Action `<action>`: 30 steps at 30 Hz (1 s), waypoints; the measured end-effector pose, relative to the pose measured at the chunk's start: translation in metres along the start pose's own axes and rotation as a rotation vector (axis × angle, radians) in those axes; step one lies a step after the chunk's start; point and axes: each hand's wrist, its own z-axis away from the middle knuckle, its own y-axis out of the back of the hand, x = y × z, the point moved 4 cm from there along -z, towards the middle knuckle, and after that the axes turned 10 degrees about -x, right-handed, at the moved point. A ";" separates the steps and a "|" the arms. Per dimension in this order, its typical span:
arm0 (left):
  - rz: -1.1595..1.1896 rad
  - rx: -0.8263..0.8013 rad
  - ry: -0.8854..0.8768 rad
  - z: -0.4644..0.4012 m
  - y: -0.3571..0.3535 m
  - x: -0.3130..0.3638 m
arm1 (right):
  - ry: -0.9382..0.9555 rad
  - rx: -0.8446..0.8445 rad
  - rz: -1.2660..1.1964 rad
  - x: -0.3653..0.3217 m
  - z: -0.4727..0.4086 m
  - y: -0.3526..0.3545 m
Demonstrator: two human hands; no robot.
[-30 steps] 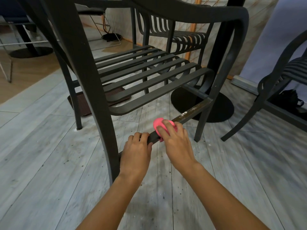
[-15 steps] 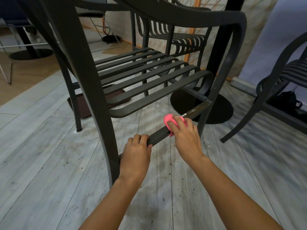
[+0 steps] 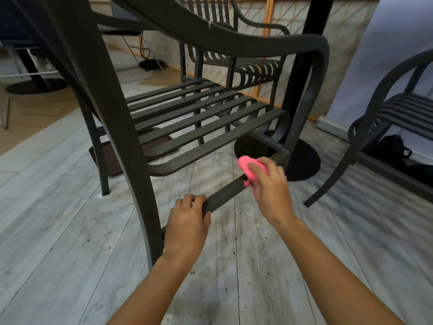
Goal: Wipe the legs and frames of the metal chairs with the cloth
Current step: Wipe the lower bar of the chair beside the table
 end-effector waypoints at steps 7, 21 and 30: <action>-0.042 -0.021 -0.098 -0.024 -0.004 0.023 | -0.068 0.044 -0.140 0.012 -0.013 0.019; 0.009 -0.098 -0.205 -0.058 -0.021 0.036 | 0.031 -0.235 0.180 0.008 -0.008 -0.022; 0.055 -0.078 -0.215 -0.059 -0.024 0.032 | 0.009 -0.212 0.228 0.024 -0.015 -0.025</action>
